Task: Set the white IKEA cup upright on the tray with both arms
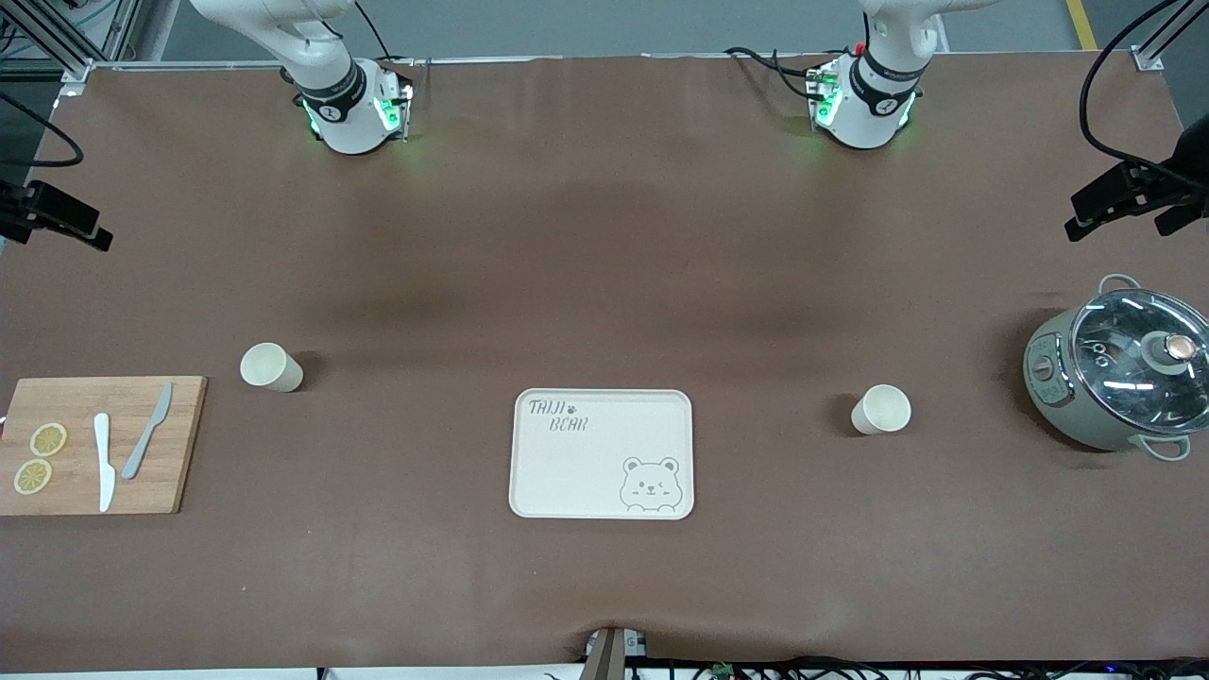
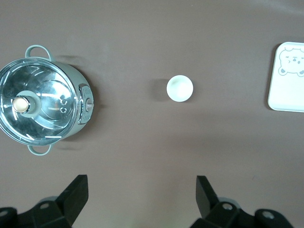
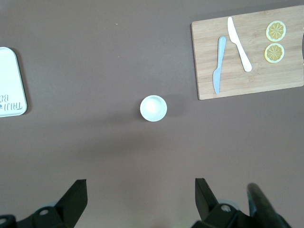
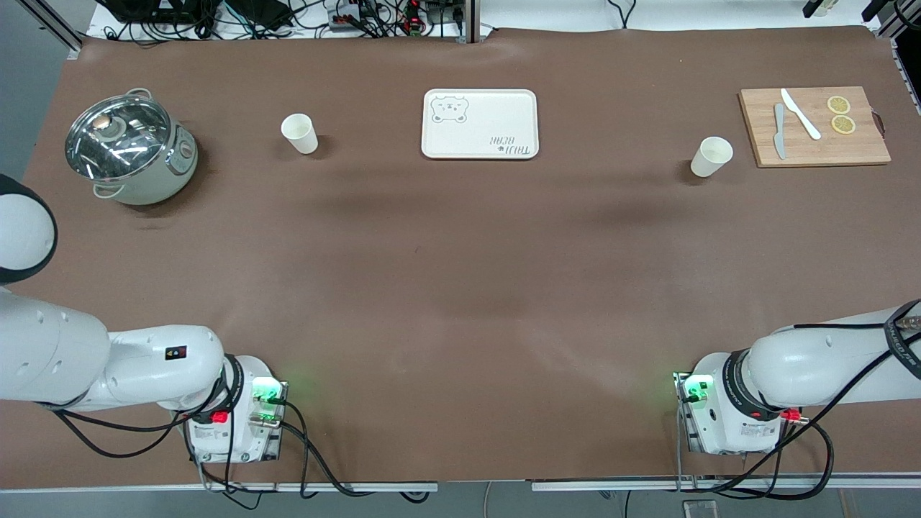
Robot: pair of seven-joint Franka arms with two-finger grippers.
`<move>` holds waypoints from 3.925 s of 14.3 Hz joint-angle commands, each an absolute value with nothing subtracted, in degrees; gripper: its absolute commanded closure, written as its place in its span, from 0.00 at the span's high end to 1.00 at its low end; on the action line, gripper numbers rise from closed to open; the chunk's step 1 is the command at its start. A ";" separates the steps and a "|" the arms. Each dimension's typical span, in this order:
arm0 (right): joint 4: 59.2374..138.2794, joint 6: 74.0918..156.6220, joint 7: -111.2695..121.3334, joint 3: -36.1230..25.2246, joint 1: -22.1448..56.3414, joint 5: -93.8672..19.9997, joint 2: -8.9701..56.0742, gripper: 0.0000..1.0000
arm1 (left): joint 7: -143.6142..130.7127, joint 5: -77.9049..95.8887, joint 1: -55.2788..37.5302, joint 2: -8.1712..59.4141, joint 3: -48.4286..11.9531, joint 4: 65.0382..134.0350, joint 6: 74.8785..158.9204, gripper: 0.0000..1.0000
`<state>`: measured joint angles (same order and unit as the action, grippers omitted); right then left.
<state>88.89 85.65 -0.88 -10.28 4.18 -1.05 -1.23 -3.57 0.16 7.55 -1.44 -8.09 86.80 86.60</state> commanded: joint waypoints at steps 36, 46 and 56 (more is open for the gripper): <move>88.07 81.30 -1.67 -10.02 2.55 -0.97 13.88 1.00 | -8.00 -0.17 6.32 22.41 -10.99 114.96 143.00 0.76; 94.11 92.01 -1.06 -10.02 -1.22 -0.88 19.86 1.00 | -7.74 -0.26 7.21 26.54 -10.81 113.03 143.17 0.27; 112.31 114.78 -1.05 -9.76 -0.44 -0.97 17.75 0.92 | -8.09 -0.26 6.07 26.63 -11.07 108.64 142.30 0.00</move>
<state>107.64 112.99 -0.96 -10.28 -0.46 -1.04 20.38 -7.52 0.17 6.28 26.37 -10.88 109.92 143.01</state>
